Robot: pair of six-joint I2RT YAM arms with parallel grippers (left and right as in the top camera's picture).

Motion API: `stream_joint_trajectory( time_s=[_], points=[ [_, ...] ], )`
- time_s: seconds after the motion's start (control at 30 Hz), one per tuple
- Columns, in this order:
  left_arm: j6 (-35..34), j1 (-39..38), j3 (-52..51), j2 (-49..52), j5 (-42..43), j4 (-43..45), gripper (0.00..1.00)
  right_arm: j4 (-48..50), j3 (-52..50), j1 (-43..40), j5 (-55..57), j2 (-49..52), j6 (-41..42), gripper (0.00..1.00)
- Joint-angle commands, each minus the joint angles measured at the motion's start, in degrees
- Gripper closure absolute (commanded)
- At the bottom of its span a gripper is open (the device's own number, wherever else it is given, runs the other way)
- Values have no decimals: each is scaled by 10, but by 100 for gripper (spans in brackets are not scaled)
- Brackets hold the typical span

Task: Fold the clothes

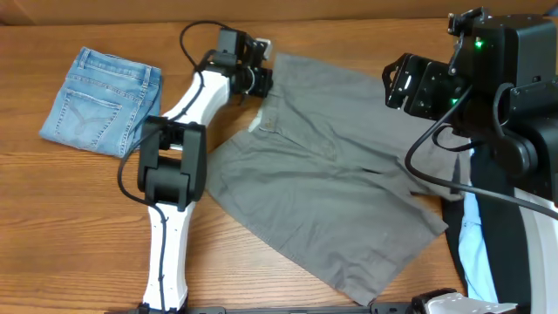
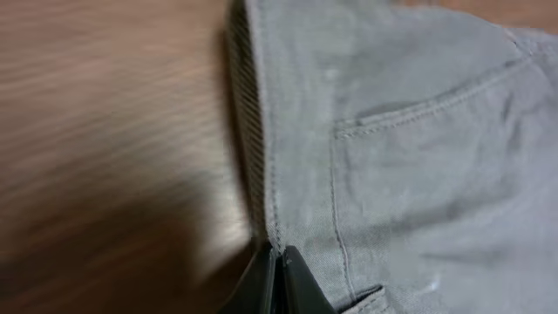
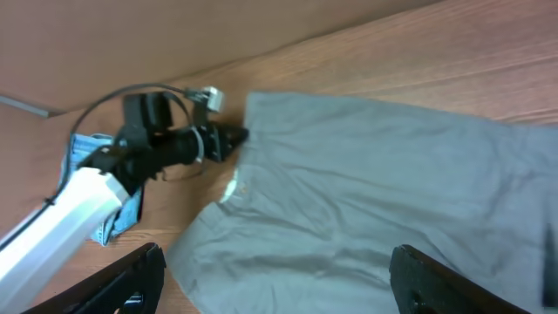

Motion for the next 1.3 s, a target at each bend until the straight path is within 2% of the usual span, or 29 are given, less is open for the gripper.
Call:
stream_joint_trajectory(
  time_s=[0.0, 0.1, 0.17, 0.2, 0.33, 0.37, 0.43, 0.57, 0.7, 0.9, 1.03, 1.13, 1.27],
  points=[
    [-44, 73, 45, 9, -59, -1, 96, -3, 2, -3, -1, -1, 1, 14],
    [-86, 119, 66, 9, -47, -1, 96, -5, 2, -3, -1, 2, 1, 15],
    [-90, 146, 78, 9, -12, 1, 96, -7, 1, -3, 1, 7, 1, 15],
    [-90, 158, 85, 9, 11, 1, 93, -10, 1, -3, 1, 10, 1, 15],
    [-90, 192, 115, 9, 115, -1, 48, -23, 1, -5, 7, 31, 19, 15],
    [-90, 198, 123, 9, 132, -3, 41, -26, 1, -7, 7, 35, 26, 15],
    [-90, 208, 145, 9, 168, -16, 34, -30, 1, -16, 7, 44, 31, 15],
    [-87, 212, 197, 8, 186, -73, 31, -38, 1, -39, 8, 50, 34, 14],
    [-45, 211, 274, -1, 184, -158, 31, -69, 0, -79, 35, 51, 50, 12],
    [4, 211, 380, -50, 140, -284, 30, -92, -41, -133, 35, 55, 40, 6],
    [49, 203, 405, -111, 83, -376, 29, -65, -110, -156, 35, 68, 12, 15],
    [85, 191, 405, -159, 30, -447, 30, -19, -179, -162, 29, 80, -3, 28],
    [117, 168, 404, -214, -50, -529, 28, 71, -286, -162, 22, 100, -4, 28]
  ],
)
